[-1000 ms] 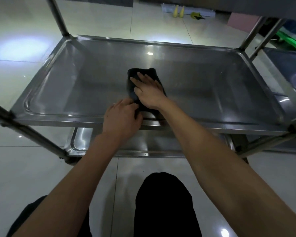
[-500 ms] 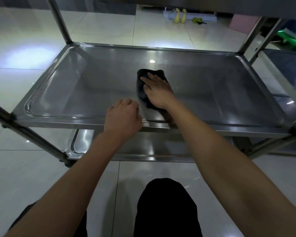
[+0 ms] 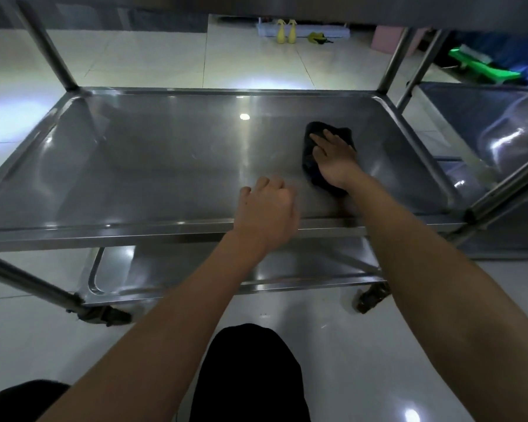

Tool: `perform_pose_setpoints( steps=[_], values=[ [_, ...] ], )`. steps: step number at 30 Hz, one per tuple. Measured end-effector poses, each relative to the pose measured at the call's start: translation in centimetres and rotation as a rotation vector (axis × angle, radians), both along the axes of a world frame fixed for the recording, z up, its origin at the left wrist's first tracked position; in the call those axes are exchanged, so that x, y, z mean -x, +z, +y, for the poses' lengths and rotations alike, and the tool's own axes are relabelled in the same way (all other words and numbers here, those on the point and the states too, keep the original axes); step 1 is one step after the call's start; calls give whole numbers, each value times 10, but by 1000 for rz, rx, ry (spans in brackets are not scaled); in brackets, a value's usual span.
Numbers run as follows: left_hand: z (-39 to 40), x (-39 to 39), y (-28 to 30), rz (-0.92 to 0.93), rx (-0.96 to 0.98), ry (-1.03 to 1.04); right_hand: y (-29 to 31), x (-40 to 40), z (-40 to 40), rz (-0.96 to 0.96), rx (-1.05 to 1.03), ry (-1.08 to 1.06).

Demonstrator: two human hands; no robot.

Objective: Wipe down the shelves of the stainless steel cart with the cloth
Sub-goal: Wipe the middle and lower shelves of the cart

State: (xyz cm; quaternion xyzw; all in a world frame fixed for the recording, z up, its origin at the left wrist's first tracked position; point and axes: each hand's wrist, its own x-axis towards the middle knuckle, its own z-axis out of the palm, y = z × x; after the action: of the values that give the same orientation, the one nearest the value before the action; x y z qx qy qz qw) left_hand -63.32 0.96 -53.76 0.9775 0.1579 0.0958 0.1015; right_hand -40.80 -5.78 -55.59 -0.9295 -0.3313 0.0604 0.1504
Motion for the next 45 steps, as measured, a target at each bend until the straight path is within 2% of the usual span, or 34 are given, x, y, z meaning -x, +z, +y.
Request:
perform_pose_setpoints(
  steps=[9, 16, 24, 32, 36, 45],
  values=[
    [-44, -28, -7, 82, 5, -14, -2, -56, -105, -54, 22, -208],
    [-39, -27, -10, 115, 9, -65, 4, -73, -123, -37, 32, -240],
    [-39, -32, -11, 105, 3, -58, 10, -29, -172, -47, 17, -177],
    [-38, -34, -10, 93, -8, -67, 2, 23, -201, -83, 10, -272],
    [-37, -34, -12, 78, -7, -81, 1, 52, -189, -80, -28, -335],
    [-21, -26, -4, 123, 13, -173, -5, 112, -139, -95, -102, -308]
  ],
)
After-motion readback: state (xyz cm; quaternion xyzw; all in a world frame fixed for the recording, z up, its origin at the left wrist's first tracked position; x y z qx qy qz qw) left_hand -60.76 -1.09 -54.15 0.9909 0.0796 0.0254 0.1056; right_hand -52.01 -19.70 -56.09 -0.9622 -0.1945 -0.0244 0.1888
